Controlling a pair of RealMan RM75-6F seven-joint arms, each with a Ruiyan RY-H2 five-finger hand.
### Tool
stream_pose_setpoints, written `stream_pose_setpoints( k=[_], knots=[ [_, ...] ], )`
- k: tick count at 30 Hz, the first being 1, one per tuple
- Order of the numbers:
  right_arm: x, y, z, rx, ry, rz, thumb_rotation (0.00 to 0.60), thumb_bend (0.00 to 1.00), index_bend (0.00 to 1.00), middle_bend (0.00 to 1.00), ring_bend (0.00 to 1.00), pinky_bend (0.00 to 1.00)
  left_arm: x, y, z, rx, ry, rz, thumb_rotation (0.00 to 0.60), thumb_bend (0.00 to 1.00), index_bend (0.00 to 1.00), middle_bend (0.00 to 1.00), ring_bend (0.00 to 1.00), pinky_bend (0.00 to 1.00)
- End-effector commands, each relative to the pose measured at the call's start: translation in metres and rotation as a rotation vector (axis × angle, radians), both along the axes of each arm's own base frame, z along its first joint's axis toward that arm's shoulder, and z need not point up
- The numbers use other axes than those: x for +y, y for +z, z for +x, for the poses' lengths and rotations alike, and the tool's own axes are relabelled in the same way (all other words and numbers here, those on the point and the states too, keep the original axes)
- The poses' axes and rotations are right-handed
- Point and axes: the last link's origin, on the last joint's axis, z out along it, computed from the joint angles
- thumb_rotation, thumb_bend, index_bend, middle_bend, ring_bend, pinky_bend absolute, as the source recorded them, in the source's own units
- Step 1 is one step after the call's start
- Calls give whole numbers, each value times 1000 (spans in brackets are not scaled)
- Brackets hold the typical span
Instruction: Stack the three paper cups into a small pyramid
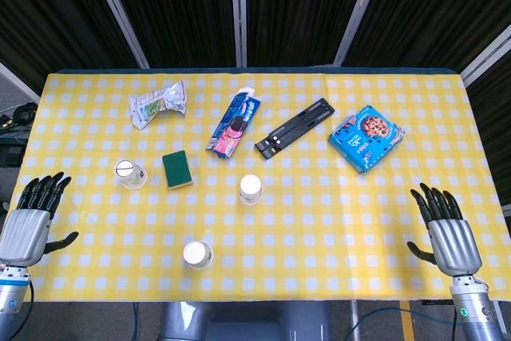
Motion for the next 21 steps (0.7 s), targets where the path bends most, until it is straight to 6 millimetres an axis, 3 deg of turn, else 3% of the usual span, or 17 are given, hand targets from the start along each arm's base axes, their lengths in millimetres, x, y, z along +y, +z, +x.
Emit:
stream_pose_setpoints(
  k=[1, 14, 21],
  knots=[
    [0, 0, 0, -2, 0, -2, 600, 66, 0, 0, 0, 0, 0, 0, 0, 1, 0, -3, 600, 132, 0, 0, 0, 0],
    [0, 2, 1, -9, 9, -3, 600, 65, 0, 0, 0, 0, 4, 1, 3, -10, -14, 8, 600, 131, 0, 0, 0, 0],
    [-1, 3, -1, -11, 3, -4, 600, 65, 0, 0, 0, 0, 30, 1, 3, 1, 1, 0, 600, 132, 0, 0, 0, 0]
  ],
)
